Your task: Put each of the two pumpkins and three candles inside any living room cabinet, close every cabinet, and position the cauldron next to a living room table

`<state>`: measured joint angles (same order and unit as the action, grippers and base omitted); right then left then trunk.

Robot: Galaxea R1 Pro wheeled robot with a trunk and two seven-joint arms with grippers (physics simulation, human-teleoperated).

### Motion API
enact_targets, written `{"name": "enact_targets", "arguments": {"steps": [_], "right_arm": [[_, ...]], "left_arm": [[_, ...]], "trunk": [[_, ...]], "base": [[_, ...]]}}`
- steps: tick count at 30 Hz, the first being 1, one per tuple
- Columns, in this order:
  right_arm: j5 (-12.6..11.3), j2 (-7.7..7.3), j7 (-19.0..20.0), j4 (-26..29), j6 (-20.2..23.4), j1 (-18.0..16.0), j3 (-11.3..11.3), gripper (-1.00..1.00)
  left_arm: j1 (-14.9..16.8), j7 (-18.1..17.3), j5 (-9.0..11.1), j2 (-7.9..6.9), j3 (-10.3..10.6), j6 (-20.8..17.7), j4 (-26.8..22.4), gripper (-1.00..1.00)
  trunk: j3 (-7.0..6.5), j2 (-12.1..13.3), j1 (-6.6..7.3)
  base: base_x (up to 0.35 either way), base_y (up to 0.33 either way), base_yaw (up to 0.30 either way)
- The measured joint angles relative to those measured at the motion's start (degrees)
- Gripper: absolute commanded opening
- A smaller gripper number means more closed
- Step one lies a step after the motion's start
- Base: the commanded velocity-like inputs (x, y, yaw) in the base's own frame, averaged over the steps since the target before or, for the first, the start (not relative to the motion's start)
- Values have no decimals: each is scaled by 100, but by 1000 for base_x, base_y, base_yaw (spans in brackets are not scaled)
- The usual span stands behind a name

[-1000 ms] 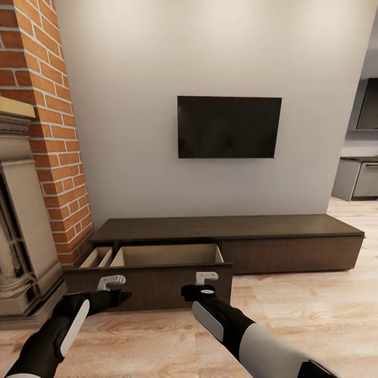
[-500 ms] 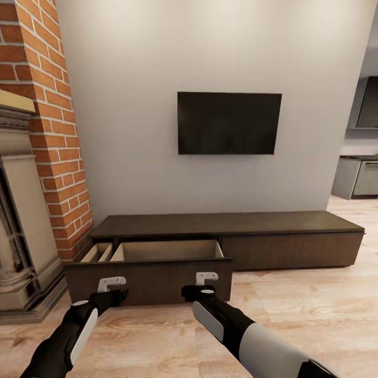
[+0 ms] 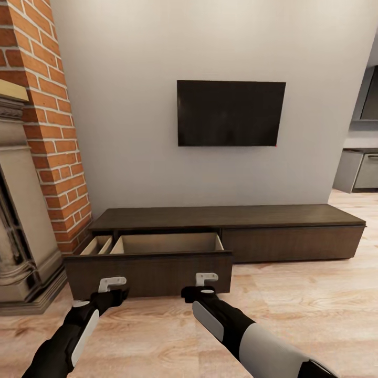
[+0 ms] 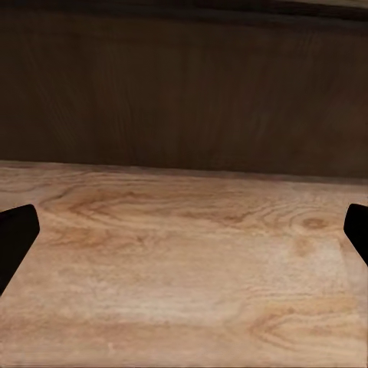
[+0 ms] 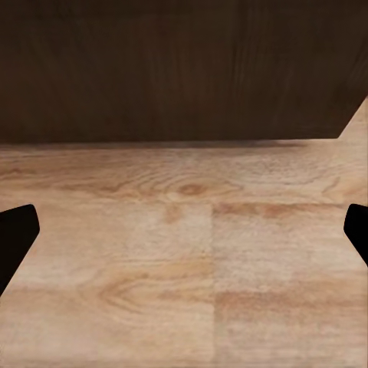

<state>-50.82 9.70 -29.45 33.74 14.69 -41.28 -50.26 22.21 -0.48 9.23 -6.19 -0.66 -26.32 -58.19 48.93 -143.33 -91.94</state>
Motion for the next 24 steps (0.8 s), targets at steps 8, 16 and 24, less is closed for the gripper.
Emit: {"name": "enact_targets", "arguments": {"steps": [8,16,24], "right_arm": [[-7,-4,-1,2,-8,0,4,100],[-8,-9,-2,2,16,1,14,100],[-13,-1,6,-14,242,3,35,100]], "left_arm": [[0,-16,-6,-1,135,2,32,100],[0,-59,-6,-1,145,-1,34,100],[0,-74,-6,-1,146,-1,32,100]], "trunk": [[177,-11,-21],[355,-22,-41],[356,-22,-41]], "base": [[0,0,0],[0,0,0],[0,0,0]]}}
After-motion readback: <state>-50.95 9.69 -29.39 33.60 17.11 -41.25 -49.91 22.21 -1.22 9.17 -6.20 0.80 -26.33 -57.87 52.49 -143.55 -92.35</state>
